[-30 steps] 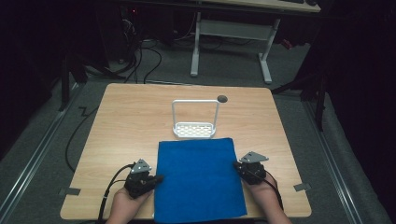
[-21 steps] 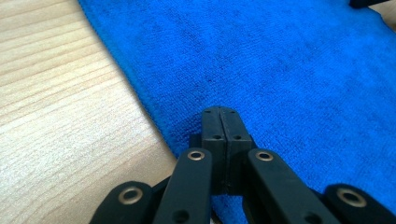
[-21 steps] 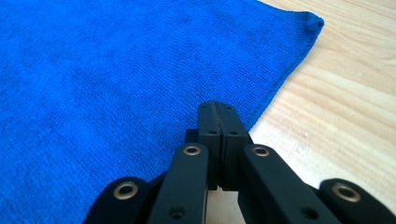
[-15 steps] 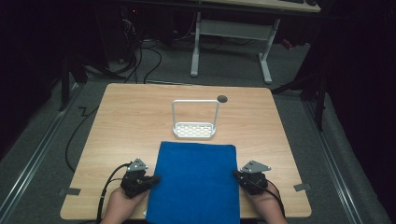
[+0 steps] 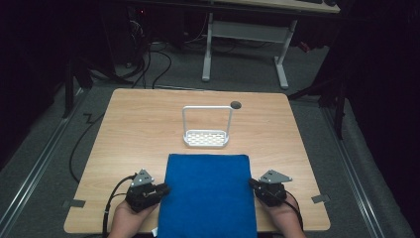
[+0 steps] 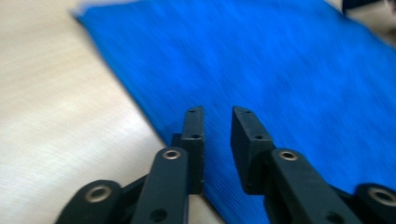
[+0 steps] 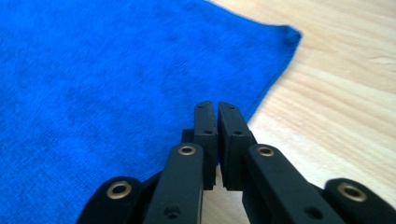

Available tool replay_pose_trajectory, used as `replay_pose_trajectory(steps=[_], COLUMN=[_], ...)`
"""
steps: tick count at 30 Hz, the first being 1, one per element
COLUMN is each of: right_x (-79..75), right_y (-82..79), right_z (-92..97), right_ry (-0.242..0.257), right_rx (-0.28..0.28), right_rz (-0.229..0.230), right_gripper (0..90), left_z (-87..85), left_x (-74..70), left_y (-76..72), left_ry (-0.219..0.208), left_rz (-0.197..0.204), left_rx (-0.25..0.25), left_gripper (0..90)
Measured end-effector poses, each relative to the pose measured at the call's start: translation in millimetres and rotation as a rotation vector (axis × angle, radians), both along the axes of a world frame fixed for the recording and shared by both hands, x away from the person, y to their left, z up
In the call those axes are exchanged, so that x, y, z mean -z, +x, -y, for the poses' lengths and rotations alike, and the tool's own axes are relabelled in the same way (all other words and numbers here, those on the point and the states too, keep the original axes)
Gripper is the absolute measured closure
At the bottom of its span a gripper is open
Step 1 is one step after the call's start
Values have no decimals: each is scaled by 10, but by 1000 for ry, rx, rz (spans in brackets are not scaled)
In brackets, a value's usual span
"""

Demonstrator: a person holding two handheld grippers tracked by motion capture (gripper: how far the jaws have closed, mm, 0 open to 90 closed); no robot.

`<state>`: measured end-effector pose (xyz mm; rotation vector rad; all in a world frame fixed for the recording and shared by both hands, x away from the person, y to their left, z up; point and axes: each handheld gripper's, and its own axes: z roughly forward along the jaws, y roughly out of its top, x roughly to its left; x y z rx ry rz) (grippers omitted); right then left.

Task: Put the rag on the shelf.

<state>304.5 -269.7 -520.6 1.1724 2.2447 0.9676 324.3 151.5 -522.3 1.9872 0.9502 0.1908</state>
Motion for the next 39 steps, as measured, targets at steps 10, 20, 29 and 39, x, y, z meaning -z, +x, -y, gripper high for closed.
replay_pose_trajectory(steps=[10,20,29,39], right_x=[-5,-12,3,-11], right_y=[24,24,41,257], right_z=[77,78,68,44], right_ry=[20,27,38,100], right_rx=[14,10,18,125], right_rz=[12,14,16,-4], right_gripper=[798,769,693,568], left_z=[50,298,299,343], left_x=[41,57,128,128], left_y=[456,895,975,951], left_ry=[48,109,103,129], left_rz=[44,56,24,35], left_rx=[-113,-159,-177,-148], left_gripper=[582,528,603,841])
